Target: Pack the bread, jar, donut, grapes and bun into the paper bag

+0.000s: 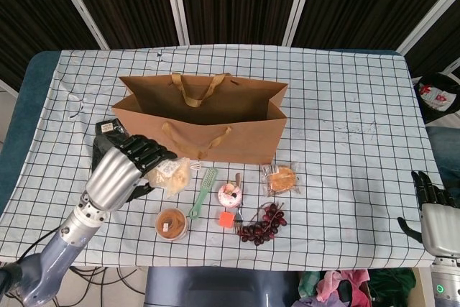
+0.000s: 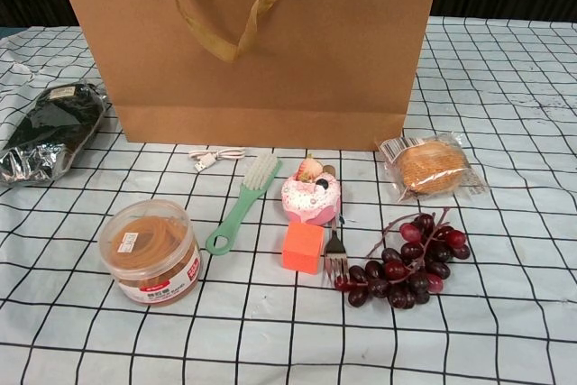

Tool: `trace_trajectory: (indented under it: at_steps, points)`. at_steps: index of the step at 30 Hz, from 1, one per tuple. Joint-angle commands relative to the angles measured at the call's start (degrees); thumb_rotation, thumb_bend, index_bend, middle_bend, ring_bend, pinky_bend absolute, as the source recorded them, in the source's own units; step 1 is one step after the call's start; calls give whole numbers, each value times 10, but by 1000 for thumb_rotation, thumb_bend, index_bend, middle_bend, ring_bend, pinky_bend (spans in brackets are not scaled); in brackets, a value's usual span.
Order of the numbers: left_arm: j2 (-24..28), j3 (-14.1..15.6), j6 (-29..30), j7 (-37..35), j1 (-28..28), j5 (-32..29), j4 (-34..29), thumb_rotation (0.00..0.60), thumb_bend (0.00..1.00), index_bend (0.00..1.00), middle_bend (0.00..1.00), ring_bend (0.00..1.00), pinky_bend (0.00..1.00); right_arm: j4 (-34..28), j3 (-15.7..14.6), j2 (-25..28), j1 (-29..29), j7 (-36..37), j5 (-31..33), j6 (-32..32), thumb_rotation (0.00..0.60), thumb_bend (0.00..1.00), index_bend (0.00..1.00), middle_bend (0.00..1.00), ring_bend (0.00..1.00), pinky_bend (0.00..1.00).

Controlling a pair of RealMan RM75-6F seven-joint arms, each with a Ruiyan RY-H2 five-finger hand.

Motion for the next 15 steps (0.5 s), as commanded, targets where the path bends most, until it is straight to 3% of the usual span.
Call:
trace_trajectory:
  at_steps: [1,8,15]
  points:
    - [-21,-70,-23,4,-55,-39,18,600,317,362,458,374,401,3,-1,-4,2,-3,2,-4,600,152,0,63,191,202]
    - [-51,-150,-96,31,-130,-162,72,600,315,361,451,374,401,10,-1,-11,5,-12,9,-14,600,152,0,62,191,202]
    - [-65,-163,-159,62,-175,-257,109,600,313,356,450,374,400,13,-2,-17,7,-20,13,-18,600,153,0,62,191,202]
